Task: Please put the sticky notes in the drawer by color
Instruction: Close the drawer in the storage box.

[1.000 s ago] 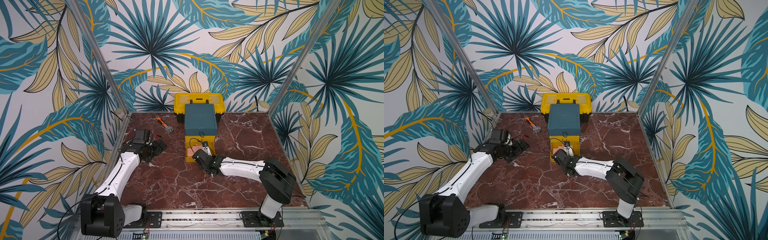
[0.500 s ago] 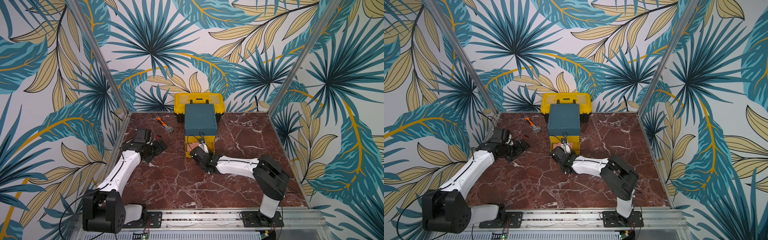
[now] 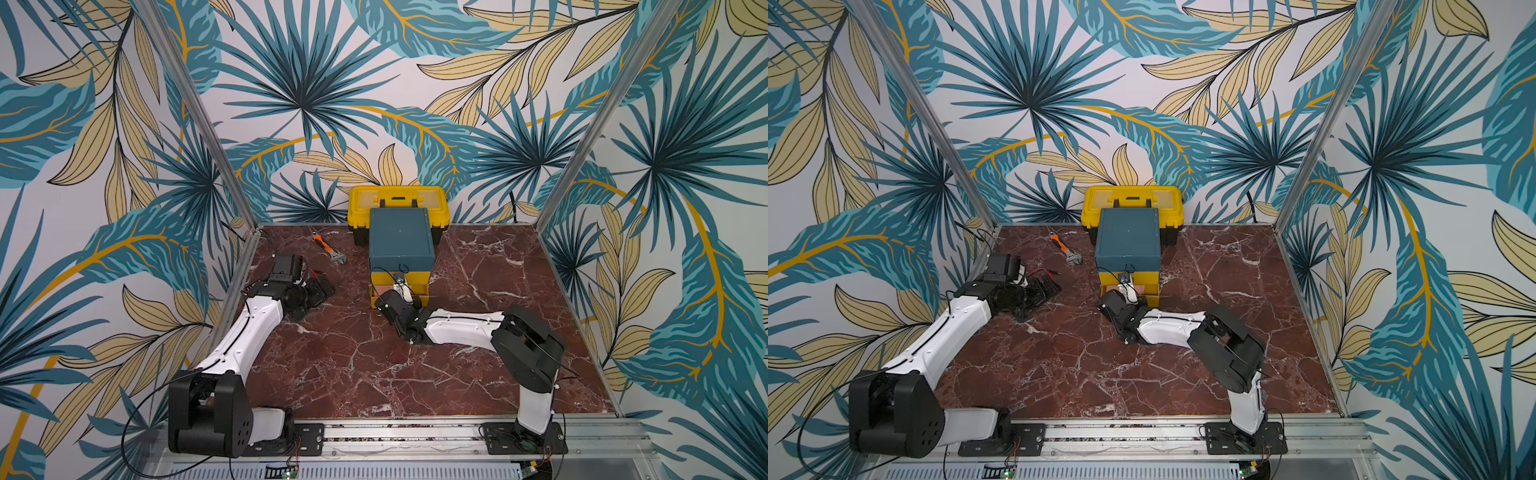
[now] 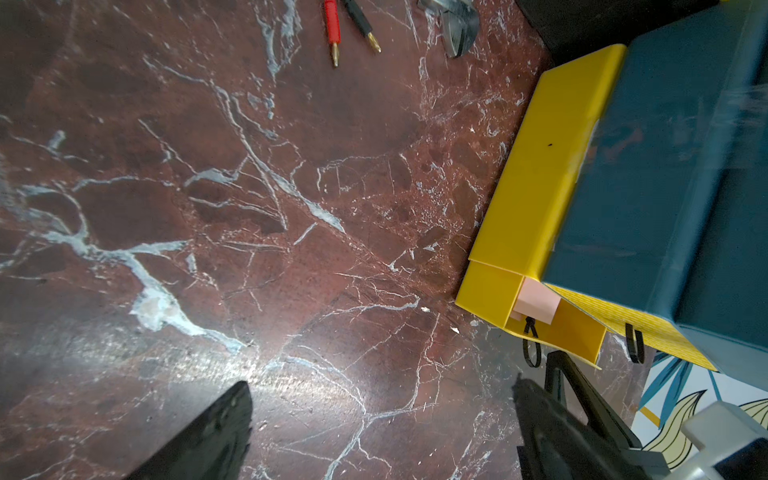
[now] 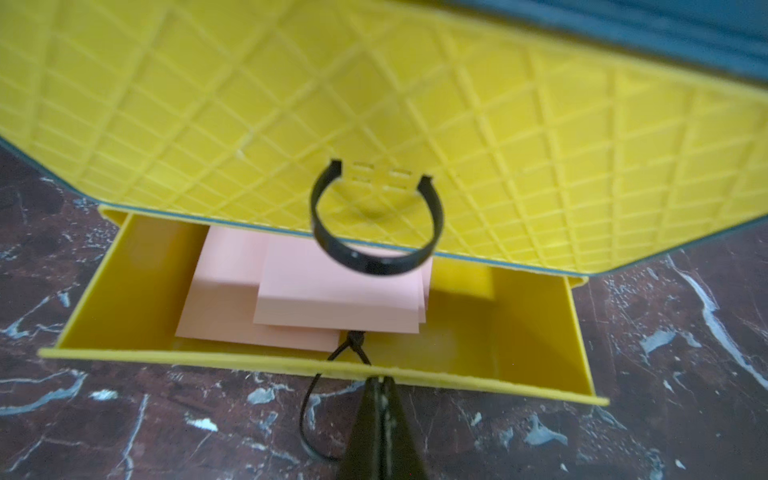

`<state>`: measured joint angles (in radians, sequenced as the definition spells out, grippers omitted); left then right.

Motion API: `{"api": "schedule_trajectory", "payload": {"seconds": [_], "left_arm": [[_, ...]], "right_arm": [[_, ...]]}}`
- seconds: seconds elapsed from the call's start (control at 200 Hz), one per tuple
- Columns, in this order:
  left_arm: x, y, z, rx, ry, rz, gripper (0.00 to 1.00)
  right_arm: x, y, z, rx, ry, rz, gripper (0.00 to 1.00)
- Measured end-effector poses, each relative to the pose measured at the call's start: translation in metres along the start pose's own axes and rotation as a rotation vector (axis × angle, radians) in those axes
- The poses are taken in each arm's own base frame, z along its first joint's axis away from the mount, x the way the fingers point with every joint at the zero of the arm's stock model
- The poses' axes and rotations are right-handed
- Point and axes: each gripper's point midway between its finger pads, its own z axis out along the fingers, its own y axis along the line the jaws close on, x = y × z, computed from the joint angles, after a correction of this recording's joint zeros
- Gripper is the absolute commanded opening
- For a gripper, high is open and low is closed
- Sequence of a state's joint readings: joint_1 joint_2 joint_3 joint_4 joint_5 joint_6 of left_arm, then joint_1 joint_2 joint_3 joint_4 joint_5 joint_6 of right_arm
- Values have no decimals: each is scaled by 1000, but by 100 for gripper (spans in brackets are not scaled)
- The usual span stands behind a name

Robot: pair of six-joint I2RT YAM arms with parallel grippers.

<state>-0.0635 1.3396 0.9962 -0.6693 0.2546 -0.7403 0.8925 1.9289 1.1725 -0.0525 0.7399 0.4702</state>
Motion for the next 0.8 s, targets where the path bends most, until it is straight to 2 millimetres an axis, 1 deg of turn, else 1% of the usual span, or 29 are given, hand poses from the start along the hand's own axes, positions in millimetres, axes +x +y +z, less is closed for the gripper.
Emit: {"api": "schedule_trajectory", "payload": {"seconds": [0.16, 0.366, 0.801], "left_arm": [[0, 1, 3, -7, 7, -3, 100], [-3, -2, 4, 7, -7, 2, 100], [-6, -1, 19, 8, 10, -1, 100]], "right_arm": [[-3, 0, 7, 30, -25, 1, 0], [-9, 0, 12, 60, -55, 15, 0], [-14, -2, 25, 101, -67, 21, 0]]}}
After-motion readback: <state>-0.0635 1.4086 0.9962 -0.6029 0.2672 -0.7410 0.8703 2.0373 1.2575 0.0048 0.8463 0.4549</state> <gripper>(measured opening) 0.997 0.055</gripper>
